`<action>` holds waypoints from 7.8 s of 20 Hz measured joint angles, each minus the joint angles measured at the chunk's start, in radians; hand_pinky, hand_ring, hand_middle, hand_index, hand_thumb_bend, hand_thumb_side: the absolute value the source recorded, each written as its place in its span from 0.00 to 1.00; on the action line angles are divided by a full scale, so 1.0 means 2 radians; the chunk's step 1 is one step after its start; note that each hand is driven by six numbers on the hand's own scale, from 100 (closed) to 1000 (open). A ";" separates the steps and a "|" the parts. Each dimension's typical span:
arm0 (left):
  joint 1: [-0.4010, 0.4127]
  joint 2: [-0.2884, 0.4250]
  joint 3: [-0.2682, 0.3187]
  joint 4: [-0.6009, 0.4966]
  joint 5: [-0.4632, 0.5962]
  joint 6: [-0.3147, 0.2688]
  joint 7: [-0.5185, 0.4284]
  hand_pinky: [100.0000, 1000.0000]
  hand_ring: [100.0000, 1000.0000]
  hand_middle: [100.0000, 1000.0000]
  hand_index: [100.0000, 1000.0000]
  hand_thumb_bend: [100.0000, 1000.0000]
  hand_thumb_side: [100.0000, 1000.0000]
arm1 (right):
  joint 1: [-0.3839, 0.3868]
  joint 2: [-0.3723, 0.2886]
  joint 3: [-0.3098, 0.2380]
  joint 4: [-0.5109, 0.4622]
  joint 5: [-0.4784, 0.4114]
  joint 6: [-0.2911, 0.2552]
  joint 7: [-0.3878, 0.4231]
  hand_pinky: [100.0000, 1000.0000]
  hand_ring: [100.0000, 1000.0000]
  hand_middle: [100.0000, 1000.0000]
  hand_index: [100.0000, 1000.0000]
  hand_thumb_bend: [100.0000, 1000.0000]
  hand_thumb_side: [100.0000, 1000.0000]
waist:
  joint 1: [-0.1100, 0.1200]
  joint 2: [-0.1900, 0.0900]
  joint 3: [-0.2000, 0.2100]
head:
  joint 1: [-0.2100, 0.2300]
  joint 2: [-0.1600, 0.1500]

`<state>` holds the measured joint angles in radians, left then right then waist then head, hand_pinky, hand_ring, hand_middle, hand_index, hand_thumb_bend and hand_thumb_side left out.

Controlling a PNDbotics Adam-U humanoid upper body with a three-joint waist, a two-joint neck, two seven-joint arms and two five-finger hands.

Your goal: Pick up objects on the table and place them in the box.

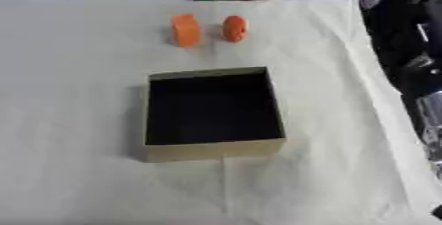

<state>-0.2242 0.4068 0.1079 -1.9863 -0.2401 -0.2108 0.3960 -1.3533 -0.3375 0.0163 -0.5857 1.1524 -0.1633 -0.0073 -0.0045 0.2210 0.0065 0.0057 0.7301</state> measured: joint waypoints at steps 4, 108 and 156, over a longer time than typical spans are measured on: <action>0.000 0.000 0.000 0.000 0.001 0.001 -0.001 0.54 0.55 0.61 0.76 0.00 0.72 | -0.008 0.027 -0.007 0.034 0.048 -0.012 -0.010 0.84 0.86 0.76 0.78 0.00 1.00 | 0.000 -0.003 0.002 | -0.004 0.002; -0.016 0.004 -0.006 0.000 -0.010 0.005 -0.015 0.54 0.52 0.61 0.75 0.00 0.71 | -0.026 0.046 -0.034 0.042 0.103 -0.009 0.163 0.72 0.67 0.42 0.54 0.00 0.14 | -0.015 0.066 0.050 | -0.048 -0.056; -0.011 0.013 0.000 0.000 -0.012 0.009 -0.012 0.54 0.53 0.61 0.75 0.00 0.69 | 0.123 -0.136 0.248 -0.470 -0.328 -0.042 0.252 0.74 0.67 0.46 0.60 0.00 0.00 | -0.014 0.033 -0.001 | 0.000 -0.027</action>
<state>-0.2469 0.4330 0.1080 -1.9862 -0.2637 -0.1933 0.3712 -1.1066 -0.6085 0.5117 -1.5252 0.4955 -0.2463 0.4976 -0.0324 0.2875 0.0048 0.0053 0.6765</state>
